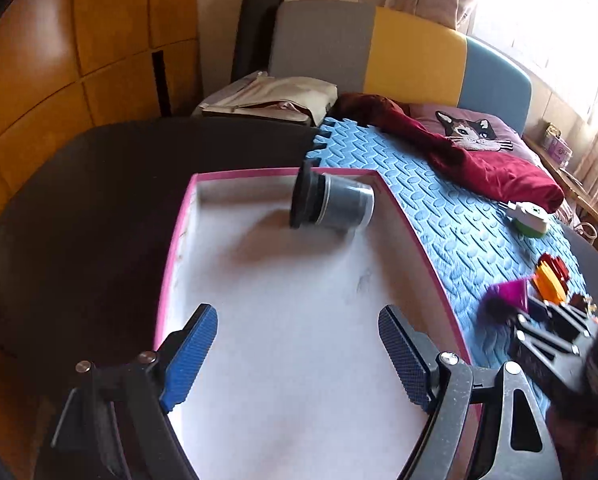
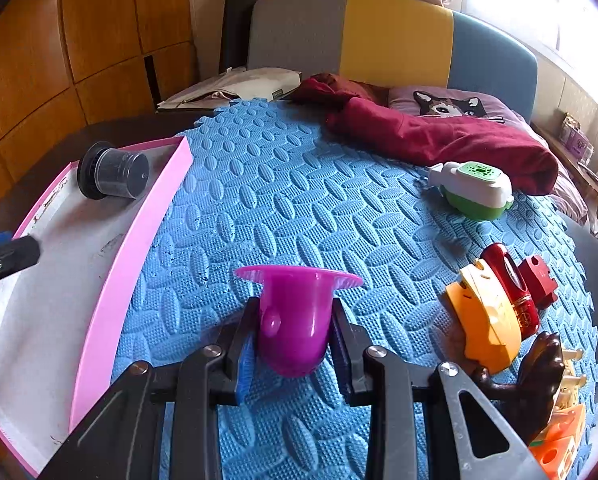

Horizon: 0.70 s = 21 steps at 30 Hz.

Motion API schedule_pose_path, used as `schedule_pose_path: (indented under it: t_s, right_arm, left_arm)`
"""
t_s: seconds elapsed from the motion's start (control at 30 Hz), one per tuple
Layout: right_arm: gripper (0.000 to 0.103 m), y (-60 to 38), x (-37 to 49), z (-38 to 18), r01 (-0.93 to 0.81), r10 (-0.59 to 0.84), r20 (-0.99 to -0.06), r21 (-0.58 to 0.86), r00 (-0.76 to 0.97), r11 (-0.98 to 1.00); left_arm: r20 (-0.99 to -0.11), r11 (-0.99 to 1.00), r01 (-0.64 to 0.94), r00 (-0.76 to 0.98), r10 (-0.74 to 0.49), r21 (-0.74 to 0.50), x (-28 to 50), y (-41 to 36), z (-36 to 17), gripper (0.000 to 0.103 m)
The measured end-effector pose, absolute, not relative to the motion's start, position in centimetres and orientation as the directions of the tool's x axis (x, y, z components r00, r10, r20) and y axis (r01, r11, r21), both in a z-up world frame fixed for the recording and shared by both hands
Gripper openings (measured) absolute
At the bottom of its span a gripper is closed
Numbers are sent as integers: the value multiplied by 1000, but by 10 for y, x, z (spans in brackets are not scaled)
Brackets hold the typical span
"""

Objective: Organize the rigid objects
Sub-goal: 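Lower the cylinder into the tray and open the left tool, then carry the purple suction cup into the tray and open the right tool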

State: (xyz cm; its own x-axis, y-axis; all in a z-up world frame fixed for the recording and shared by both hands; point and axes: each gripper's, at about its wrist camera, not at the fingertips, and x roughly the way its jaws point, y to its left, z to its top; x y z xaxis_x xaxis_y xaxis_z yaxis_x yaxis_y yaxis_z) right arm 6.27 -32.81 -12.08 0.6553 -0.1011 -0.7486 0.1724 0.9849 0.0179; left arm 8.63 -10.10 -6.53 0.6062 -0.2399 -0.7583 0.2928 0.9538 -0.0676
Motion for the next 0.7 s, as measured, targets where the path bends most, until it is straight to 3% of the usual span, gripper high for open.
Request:
schedule_pose_path:
  t_s: [0.37, 0.7]
  right_arm:
    - [32, -325, 53, -109, 219, -175, -720, -34, 672, 975]
    - [32, -287, 32, -54, 165, -138, -645, -20, 751, 986]
  left_arm:
    - [-728, 962, 270, 650, -216, -44, 62, -87, -51, 83]
    - [-703, 974, 214, 683, -198, -67, 53, -64, -37, 83]
